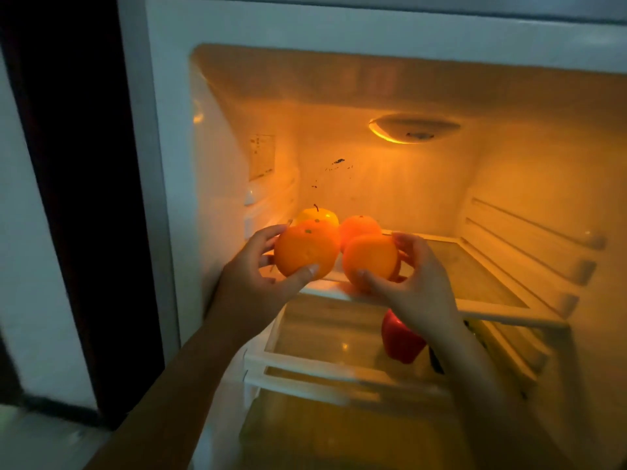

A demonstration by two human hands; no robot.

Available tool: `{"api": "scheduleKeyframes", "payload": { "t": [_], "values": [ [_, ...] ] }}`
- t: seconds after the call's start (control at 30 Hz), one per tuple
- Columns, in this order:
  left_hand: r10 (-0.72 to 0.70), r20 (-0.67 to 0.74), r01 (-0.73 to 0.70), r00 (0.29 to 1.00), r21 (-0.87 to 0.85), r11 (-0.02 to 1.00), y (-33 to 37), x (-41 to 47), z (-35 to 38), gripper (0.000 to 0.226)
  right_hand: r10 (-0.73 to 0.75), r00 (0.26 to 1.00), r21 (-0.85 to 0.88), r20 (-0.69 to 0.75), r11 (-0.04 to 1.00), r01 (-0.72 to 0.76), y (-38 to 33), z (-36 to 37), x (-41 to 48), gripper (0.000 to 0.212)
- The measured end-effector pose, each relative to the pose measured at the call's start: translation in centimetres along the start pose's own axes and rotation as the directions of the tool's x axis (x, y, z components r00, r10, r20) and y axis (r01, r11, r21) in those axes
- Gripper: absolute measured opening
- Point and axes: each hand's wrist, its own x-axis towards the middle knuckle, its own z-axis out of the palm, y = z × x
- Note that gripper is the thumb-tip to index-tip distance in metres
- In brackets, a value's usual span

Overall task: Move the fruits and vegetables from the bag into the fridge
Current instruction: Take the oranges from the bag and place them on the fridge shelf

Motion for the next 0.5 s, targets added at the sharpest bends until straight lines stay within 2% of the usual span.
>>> {"api": "scheduleKeyframes", "payload": {
  "t": [0.1, 0.23, 0.37, 0.5],
  "values": [
    [0.006, 0.001, -0.006, 1.0, 0.0, 1.0, -0.1, 0.0, 0.0, 0.064, -0.023, 0.998, -0.027, 0.065, 0.999, 0.025, 0.3, 0.2, -0.3, 0.079],
    [-0.008, 0.006, 0.009, 1.0, -0.01, 1.0, 0.0, 0.2, 0.2, 0.065, -0.069, 0.989, -0.044, 0.128, 0.996, 0.076, -0.1, 0.3, -0.8, 0.091],
    [-0.024, 0.014, 0.025, 1.0, -0.022, 0.999, 0.2, 0.3, 0.6, 0.066, -0.048, 0.994, -0.074, 0.097, 0.996, 0.055, -0.3, -0.3, -0.4, 0.096],
    [-0.042, 0.016, 0.042, 0.999, -0.013, 0.999, 0.3, 0.3, 0.8, 0.07, 0.006, 0.997, -0.087, 0.073, 0.996, 0.001, -0.1, -1.4, 0.4, 0.084]
  ]
}}
